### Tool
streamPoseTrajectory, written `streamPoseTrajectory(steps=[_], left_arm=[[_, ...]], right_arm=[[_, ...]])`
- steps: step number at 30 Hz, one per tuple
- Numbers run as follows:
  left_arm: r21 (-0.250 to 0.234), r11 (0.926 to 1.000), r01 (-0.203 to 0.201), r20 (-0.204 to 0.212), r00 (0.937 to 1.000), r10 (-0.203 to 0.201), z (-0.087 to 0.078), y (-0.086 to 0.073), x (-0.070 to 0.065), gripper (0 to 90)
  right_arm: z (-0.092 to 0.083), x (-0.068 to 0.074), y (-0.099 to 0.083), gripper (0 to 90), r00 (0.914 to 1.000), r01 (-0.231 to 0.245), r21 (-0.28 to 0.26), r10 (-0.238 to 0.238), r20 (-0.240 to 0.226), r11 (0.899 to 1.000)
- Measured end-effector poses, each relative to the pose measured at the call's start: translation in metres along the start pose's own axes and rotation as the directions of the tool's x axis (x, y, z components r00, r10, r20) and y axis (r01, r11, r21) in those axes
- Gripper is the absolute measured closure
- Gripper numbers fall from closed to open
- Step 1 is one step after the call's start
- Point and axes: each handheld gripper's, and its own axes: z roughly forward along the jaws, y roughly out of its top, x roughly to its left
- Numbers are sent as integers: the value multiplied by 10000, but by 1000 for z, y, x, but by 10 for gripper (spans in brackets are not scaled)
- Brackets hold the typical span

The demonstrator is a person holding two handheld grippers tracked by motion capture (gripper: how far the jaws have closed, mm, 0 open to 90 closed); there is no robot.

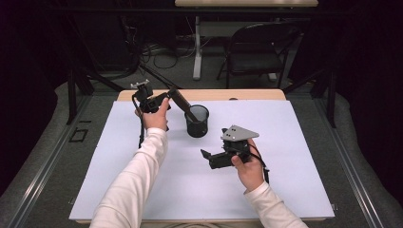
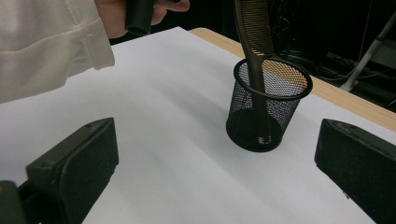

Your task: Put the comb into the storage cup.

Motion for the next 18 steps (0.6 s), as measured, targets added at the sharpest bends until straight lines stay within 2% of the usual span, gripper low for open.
streamPoseTrajectory(steps=[12, 18], left_arm=[[-163, 9998, -80, -249, 9997, 75, -7, 4, 1, 373], [-339, 9990, -301, -351, 9990, 289, -11, 6, 2, 327]], right_arm=[[1, 0, -1, 0, 10000, 27, 72, -27, 17, 10000], [1, 0, -1, 0, 10000, 58, 67, -59, 33, 10000]])
